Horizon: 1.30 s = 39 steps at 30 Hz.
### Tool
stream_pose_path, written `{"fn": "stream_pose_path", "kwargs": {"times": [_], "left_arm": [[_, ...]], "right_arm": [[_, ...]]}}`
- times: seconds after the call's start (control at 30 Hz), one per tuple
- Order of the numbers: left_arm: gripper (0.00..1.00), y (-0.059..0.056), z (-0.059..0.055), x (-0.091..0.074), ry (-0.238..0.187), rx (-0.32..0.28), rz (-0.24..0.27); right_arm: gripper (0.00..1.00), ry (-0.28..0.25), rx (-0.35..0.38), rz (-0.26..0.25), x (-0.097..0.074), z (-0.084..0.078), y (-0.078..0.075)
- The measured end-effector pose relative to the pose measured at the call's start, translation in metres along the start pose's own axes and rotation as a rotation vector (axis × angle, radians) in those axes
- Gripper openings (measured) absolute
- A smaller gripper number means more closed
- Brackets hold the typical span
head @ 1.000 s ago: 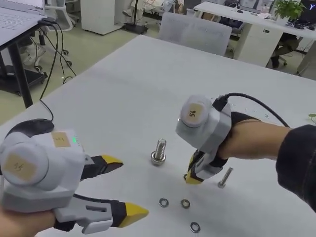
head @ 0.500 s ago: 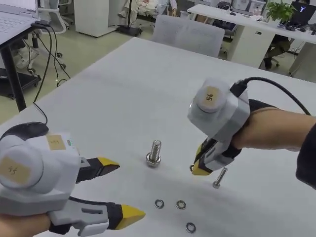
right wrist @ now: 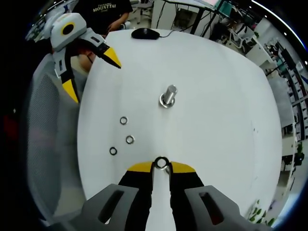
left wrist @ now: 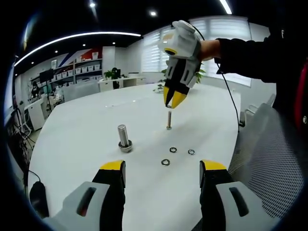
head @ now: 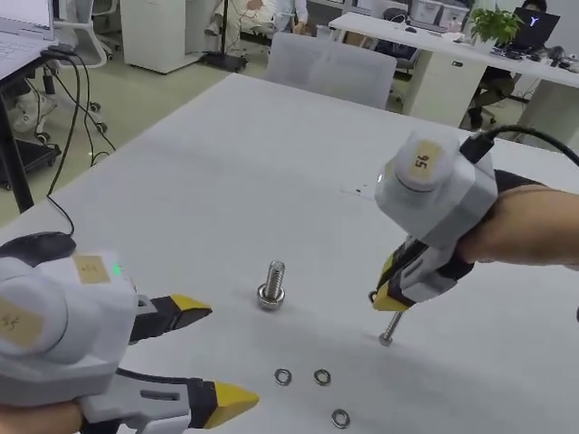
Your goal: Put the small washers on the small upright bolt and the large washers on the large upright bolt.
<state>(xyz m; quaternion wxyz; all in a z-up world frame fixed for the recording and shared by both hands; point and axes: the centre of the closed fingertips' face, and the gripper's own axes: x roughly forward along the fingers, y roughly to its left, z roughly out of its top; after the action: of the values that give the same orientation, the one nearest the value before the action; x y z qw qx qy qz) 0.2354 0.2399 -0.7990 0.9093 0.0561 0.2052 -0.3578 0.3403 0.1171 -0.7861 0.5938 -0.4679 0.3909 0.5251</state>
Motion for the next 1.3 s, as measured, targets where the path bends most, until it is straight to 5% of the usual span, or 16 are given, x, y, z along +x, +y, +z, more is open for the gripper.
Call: {"fn": "stream_pose_path", "kwargs": {"times": [0.63, 1.3], "left_arm": [[0.62, -0.005, -0.001, -0.001, 0.001, 0.002, -0.023], [0.61, -0.005, 0.001, 0.004, 0.008, -0.008, -0.020]], "right_arm": [[0.12, 0.008, 0.071, -0.051, -0.016, -0.024, -0.015], [0.13, 0.046, 0.074, -0.012, 0.011, -0.041, -0.020]]}}
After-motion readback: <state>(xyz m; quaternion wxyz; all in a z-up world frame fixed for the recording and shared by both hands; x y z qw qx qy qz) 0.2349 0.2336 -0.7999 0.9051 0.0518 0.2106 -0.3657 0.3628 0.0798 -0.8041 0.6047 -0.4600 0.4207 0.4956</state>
